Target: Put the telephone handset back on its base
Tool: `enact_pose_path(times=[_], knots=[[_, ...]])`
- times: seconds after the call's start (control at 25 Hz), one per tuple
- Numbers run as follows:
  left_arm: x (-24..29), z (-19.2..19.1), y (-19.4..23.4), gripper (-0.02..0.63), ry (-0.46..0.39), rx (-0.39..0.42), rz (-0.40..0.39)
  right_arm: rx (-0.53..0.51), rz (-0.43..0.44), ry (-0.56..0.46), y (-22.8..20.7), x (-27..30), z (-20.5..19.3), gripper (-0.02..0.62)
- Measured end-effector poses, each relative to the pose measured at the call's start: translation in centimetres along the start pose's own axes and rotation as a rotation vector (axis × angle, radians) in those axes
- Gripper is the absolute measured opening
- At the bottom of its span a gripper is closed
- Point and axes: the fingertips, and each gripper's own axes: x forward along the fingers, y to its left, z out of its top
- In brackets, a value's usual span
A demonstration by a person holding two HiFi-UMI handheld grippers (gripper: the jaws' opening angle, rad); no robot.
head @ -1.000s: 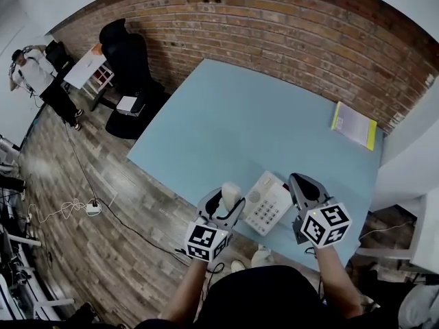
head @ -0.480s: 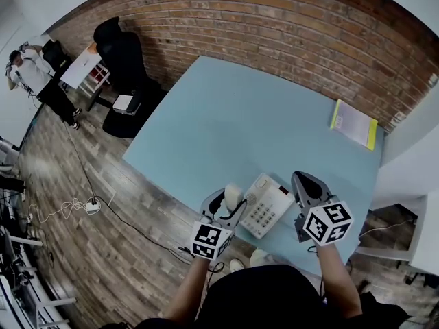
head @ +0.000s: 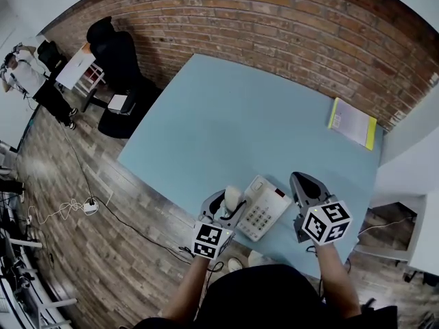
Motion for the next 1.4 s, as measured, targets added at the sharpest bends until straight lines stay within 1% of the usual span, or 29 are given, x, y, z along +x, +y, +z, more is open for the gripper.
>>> enact_pose_path(times=[0.36, 0.6, 0.88, 1.12, 1.4], knots=[[2.3, -1.4, -0.6, 0.258, 0.044, 0.004, -0.029, 0.016, -0.015, 0.025, -1.5, 0.5, -0.9, 0.012], [3.1, -1.6, -0.5, 0.258, 0.057, -0.012, -0.048, 0.026, -0.024, 0.037, -2.1, 0.8, -1.3, 0.012], [4.8, -2.1, -1.3, 0.258, 0.078, 0.008, -0.085, 0.04, -0.034, 0.05, -3.0, 1.1, -1.8, 0.012], [6.0, -2.9, -1.4, 0.258, 0.109, 0.001, -0.1, 0.058, -0.046, 0.055, -3.9, 1.3, -2.2, 0.012], [7.5, -3.6, -1.8, 0.258, 0.143, 0.021, -0.122, 0.078, -0.067, 0.063, -5.0, 1.3, -2.8, 0.012]])
